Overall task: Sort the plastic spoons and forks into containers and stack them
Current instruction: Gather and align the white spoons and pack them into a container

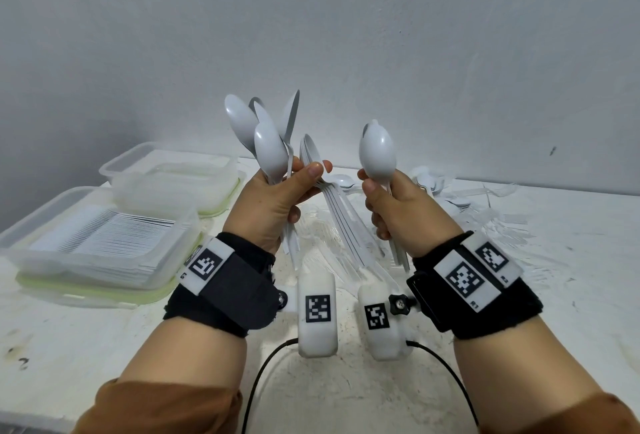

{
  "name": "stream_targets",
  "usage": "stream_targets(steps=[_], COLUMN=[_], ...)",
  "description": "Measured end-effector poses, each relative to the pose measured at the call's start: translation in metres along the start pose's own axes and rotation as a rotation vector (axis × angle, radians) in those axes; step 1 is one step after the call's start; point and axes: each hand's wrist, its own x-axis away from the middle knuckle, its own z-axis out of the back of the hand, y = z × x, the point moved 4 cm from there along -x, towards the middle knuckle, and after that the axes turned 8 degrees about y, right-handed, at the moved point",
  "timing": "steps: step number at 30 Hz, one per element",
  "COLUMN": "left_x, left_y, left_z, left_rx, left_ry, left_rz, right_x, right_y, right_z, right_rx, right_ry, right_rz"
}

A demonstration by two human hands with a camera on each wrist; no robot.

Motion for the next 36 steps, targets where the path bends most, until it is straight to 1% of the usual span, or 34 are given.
stream_targets(steps=[7,17,20,25,29,32,36], left_x=[0.0033,0.0017,0.0006,-0.0002,-0.0012,-0.0023,-0.0035], left_y=[0.0007,-0.0010,-0.0023,-0.0035,-0.0044,-0.0053,-0.0062], left_z=[-0.0029,-0.0040,-0.0035,-0.0042,-0.0044,-0.0050,-0.0062], left_rx=[0.002,-0.004,-0.003,0.000,0.002,0.003,0.007], left_ry=[-0.022,-0.017,-0.015,-0.021,-0.024,-0.028,-0.036], left_rz=[-0.001,0.004,0.006,0.016,0.018,0.018,0.016], right_x=[-0.0022,-0.0014,0.0003,-0.0025,-0.0064,-0.0084,-0.0089], right_y=[-0.0011,0.0004,0.0016,0.0014,0.0044,0.0036,0.0020], right_z=[0.0044,0.0010,0.0005,0.0004,0.0002,0.0025,0.0012], right_rx=[-0.063,-0.096,-0.078,-0.083,-0.016,-0.047,-0.082], right_ry=[0.035,-0.081,-0.101,-0.063,-0.019,0.038,0.063], right_rz=[0.062,0.089,0.024,0.004,0.074,0.110,0.124])
